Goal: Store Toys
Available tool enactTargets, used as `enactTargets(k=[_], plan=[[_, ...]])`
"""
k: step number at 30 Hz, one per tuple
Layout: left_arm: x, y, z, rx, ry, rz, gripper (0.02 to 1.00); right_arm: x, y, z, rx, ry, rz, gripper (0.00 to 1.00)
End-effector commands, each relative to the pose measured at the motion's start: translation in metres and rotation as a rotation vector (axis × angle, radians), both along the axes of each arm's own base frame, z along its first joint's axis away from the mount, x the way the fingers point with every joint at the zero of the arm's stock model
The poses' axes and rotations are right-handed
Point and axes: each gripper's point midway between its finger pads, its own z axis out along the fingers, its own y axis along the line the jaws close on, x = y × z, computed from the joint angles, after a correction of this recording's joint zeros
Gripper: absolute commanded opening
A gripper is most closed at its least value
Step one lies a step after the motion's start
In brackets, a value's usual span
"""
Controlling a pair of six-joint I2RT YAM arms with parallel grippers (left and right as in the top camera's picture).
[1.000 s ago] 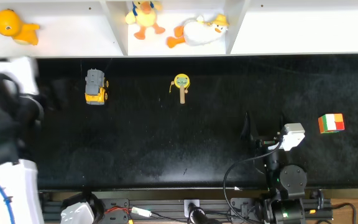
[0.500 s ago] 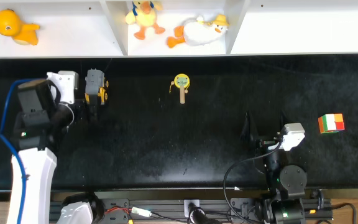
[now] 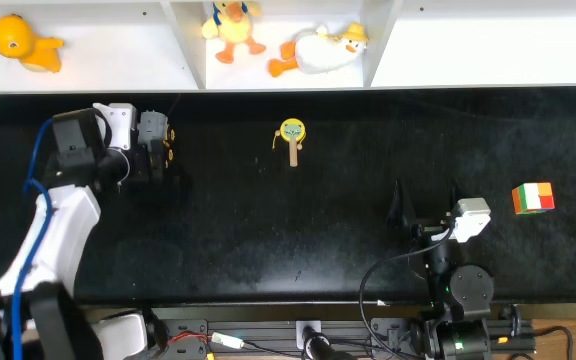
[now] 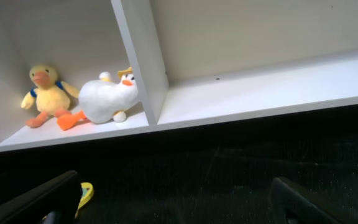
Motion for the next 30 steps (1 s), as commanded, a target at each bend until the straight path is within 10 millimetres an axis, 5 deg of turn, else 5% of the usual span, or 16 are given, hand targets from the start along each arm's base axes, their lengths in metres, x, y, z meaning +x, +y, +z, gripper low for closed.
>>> enactTargets(k=[1,8,17,30], plan=[[0.002,-0.008,-0.018,0.009,0.024,-0.039,0.996,0.000,0.001,-0.003,0.007,0.001,0.001,0.993],[0.005,-0.007,-0.030,0.026,0.046,-0.027,0.998,0.000,0.001,-0.003,0.007,0.001,0.001,0.996],[0.004,-0.004,-0.030,0.033,0.051,0.000,0.702,0.000,0.001,-0.003,0.007,0.001,0.001,0.993],[0.005,-0.005,-0.029,0.005,0.052,0.029,0.531,0.000,0.001,-0.003,0.007,0.001,0.001,0.996]])
